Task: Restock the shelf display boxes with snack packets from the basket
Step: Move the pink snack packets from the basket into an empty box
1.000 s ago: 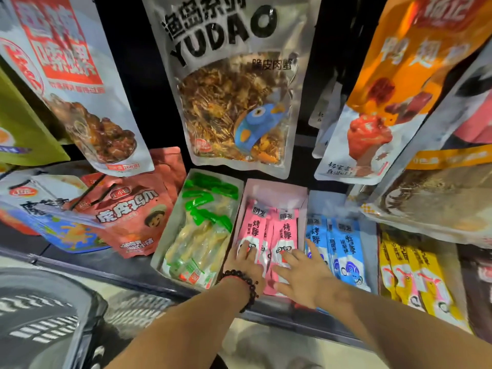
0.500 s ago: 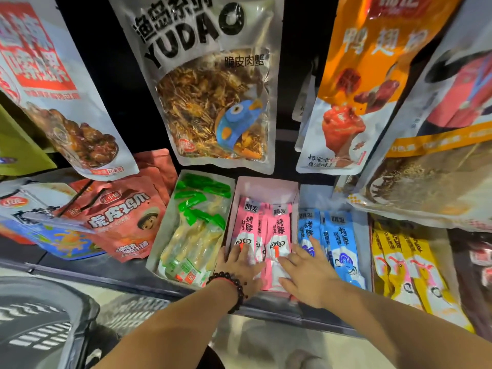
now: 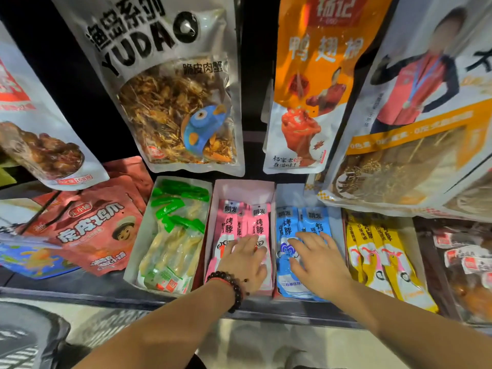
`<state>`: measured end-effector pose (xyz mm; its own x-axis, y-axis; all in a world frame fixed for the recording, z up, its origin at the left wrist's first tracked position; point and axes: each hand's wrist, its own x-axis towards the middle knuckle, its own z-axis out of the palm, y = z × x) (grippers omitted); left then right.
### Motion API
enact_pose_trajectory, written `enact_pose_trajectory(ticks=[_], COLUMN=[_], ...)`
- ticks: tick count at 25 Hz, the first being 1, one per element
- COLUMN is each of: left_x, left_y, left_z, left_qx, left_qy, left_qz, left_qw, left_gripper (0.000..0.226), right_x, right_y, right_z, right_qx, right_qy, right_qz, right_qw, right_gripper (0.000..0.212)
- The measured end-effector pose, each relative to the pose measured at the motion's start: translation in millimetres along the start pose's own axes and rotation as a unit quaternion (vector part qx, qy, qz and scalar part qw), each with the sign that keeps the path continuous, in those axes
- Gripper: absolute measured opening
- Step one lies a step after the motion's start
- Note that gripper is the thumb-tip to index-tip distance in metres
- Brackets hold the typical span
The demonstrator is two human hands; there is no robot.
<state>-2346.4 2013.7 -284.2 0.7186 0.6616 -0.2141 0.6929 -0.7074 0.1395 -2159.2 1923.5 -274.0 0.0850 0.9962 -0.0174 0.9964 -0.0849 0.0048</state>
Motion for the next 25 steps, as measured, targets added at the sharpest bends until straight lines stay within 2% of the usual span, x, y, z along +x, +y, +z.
enact_pose_trajectory(ticks=[1,3,7,11,13,17,19,21,22,25], left_x=[4.8,15.0,34.0,40.4,40.5,38.6,39.6,44.7,47.4,52.5], left_y=[14.7,49.5,86.1,83.3,82.2,82.3,85.3,97.9,109.4,160.3], left_z=[-2.4,-3.2,13.1,24.4,23.0,20.6,15.7,10.4,9.2,11.0], left_qx=[-0.014,-0.018,0.075,0.125,0.131,0.099,0.067,0.032,0.012,-0.012], left_qy=[0.008,-0.024,-0.113,-0.151,-0.152,-0.153,-0.086,-0.027,-0.023,-0.054], left_qz=[0.017,0.029,0.043,0.054,0.059,0.054,0.059,0.078,0.095,0.169], left_qw=[1.0,0.999,0.99,0.979,0.978,0.982,0.992,0.996,0.995,0.984], left_gripper=[0.052,0.056,0.055,0.056,0.056,0.055,0.055,0.055,0.055,0.052], right_x=[-6.6,-22.8,-42.7,-46.9,-46.1,-48.4,-50.1,-62.4,-72.8,-108.3], right_y=[15.5,42.1,61.9,57.2,54.2,50.2,59.8,84.9,101.8,142.3], right_z=[-2.0,3.4,25.0,25.7,24.2,23.2,17.1,10.4,9.2,8.9], right_qx=[-0.003,-0.031,-0.066,-0.102,-0.102,-0.05,-0.009,-0.005,-0.011,-0.028], right_qy=[-0.014,-0.081,-0.172,-0.194,-0.201,-0.173,-0.112,-0.047,-0.031,-0.057], right_qz=[0.031,0.063,0.06,0.045,0.054,0.068,0.084,0.137,0.177,0.279], right_qw=[0.999,0.994,0.981,0.975,0.973,0.981,0.99,0.989,0.984,0.958], right_gripper=[0.046,0.048,0.051,0.071,0.075,0.061,0.055,0.048,0.044,0.034])
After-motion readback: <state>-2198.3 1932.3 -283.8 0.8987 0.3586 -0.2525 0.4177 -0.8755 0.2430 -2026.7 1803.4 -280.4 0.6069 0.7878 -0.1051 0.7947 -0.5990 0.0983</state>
